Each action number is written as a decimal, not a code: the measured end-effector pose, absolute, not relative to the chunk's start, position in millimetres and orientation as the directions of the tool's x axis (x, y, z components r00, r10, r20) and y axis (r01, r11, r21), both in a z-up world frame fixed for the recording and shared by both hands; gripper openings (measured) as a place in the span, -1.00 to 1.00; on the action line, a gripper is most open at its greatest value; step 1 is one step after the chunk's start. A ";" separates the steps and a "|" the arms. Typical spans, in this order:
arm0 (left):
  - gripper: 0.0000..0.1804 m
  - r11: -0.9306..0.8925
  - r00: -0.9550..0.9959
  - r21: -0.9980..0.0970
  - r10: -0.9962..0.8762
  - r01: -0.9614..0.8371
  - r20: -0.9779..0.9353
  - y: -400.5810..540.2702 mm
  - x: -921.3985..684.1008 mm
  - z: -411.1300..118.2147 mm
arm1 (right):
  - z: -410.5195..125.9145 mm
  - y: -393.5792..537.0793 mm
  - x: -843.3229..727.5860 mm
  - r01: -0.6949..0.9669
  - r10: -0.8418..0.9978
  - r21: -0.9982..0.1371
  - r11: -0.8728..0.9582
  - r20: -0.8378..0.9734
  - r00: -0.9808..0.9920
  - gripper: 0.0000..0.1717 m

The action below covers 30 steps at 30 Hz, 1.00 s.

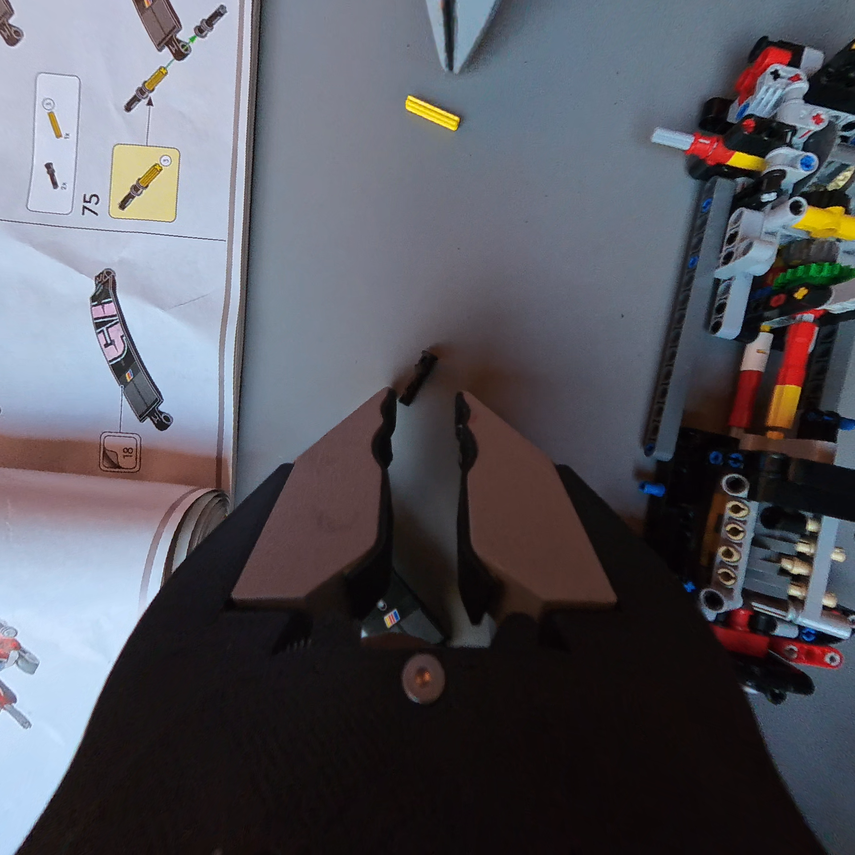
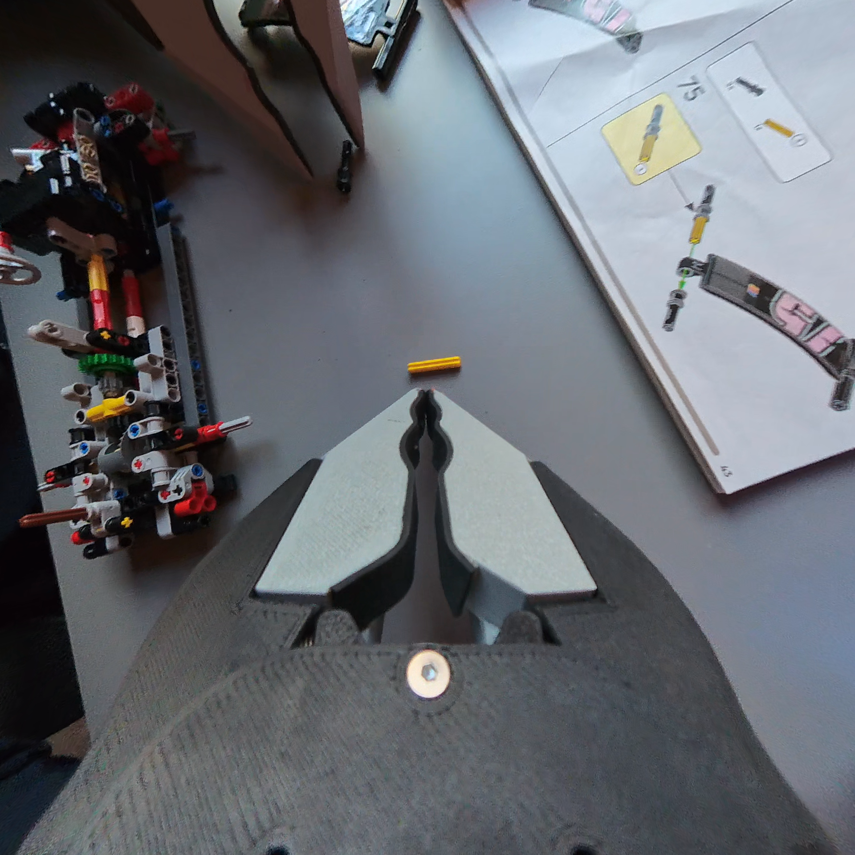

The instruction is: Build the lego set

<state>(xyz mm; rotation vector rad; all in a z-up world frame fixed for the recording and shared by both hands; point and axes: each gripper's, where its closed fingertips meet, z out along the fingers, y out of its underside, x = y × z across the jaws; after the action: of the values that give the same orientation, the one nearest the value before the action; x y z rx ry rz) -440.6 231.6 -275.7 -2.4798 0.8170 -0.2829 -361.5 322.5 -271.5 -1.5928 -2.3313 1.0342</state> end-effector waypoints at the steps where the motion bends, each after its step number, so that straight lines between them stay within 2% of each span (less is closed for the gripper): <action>1: -0.75 -0.688 0.798 -0.534 -0.601 -0.492 0.040 232.3 -439.7 -275.7 | -272.3 320.3 -360.8 0.773 0.858 -0.599 0.209 -0.267 -0.439 -1.00; 12: -0.87 -0.674 0.805 -0.571 -0.592 -0.470 0.036 238.1 -435.4 -276.1 | -274.9 286.3 -382.1 0.716 0.802 -0.660 0.227 -0.290 -0.522 -1.00; 17: -0.85 -0.675 0.803 -0.571 -0.594 -0.467 0.046 237.1 -433.3 -276.0 | -253.4 296.7 -374.2 0.699 0.790 -0.695 0.171 -0.328 -0.519 -1.00; 22: -0.84 -0.677 0.801 -0.576 -0.595 -0.457 0.063 236.6 -433.2 -275.8 | -247.2 320.7 -368.8 0.686 0.841 -0.707 0.171 -0.258 -0.476 -0.89; 26: -0.94 -0.674 0.809 -0.587 -0.585 -0.448 0.055 239.3 -436.6 -276.1 | -256.0 325.9 -369.0 0.674 0.856 -0.695 0.251 -0.166 -0.490 -0.73; 30: -0.95 -0.670 0.809 -0.595 -0.586 -0.444 0.056 239.8 -436.3 -276.2 | -273.0 322.6 -371.6 0.660 0.845 -0.666 0.347 -0.084 -0.529 -0.60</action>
<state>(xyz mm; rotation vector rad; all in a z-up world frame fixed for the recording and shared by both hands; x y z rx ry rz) -436.3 239.8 -276.2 -2.4155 0.7583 -0.3252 -371.6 322.6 -273.0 -1.3448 -2.3384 0.9586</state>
